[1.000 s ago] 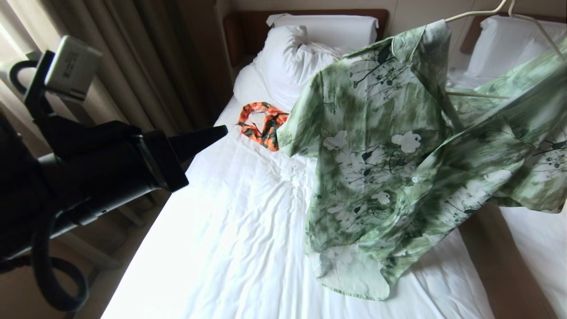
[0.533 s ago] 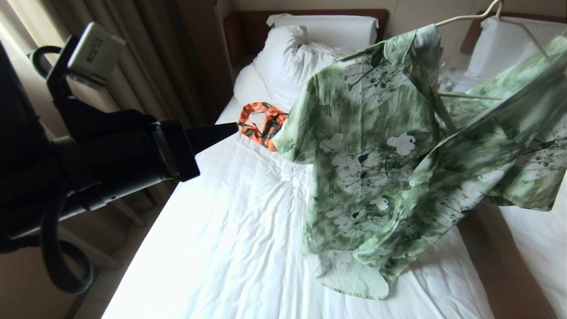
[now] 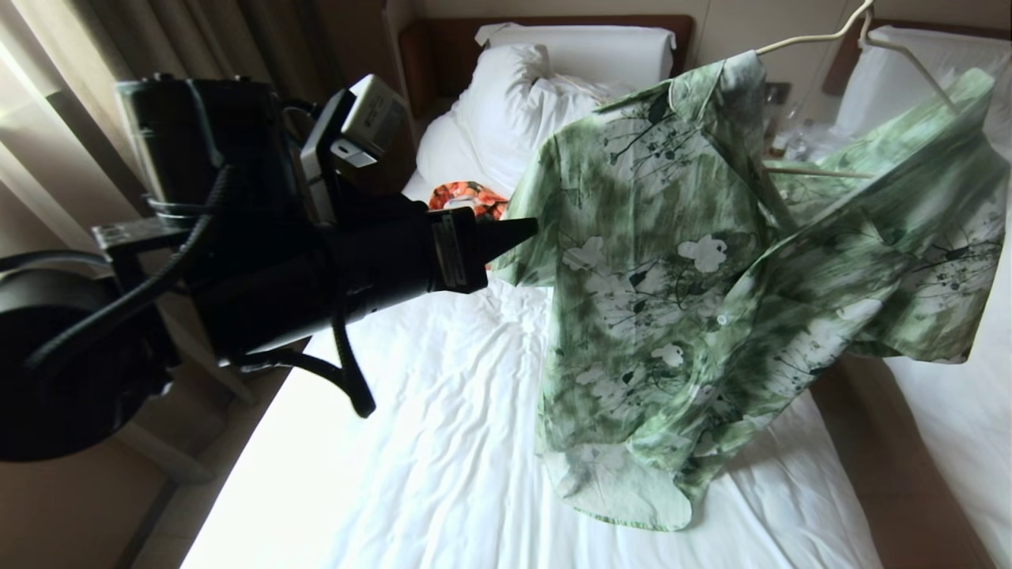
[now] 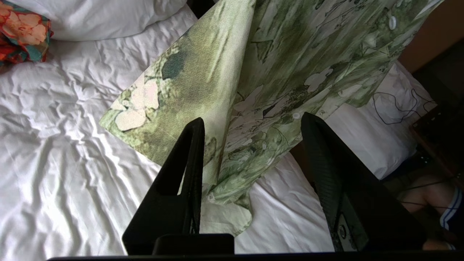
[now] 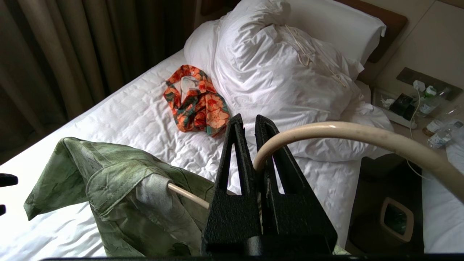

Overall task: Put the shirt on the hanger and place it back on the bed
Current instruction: Take the clothes hanger out of the clothes

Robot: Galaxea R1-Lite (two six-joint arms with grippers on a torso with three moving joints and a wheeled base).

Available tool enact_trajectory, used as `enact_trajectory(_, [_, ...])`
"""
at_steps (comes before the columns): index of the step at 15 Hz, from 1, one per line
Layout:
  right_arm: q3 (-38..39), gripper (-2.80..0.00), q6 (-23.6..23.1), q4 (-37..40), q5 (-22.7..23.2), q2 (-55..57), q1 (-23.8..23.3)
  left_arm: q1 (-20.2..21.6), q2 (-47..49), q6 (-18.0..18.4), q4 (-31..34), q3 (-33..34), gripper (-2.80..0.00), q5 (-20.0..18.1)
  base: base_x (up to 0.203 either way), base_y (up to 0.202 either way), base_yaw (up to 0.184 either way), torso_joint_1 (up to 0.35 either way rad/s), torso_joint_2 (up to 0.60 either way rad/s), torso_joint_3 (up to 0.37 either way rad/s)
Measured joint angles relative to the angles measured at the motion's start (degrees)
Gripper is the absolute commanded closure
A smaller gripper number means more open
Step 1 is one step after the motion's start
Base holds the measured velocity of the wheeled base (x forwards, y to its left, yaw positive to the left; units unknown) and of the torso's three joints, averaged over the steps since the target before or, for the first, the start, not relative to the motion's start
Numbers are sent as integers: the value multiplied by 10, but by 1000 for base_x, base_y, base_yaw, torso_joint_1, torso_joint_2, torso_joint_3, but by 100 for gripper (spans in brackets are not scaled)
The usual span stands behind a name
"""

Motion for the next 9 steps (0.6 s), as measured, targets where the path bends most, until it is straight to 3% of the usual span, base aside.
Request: enact_trajectory(9, [5, 0, 1, -1, 0, 3, -2, 1, 106, 23, -85, -43, -280, 3, 0, 0, 0, 0, 0, 0])
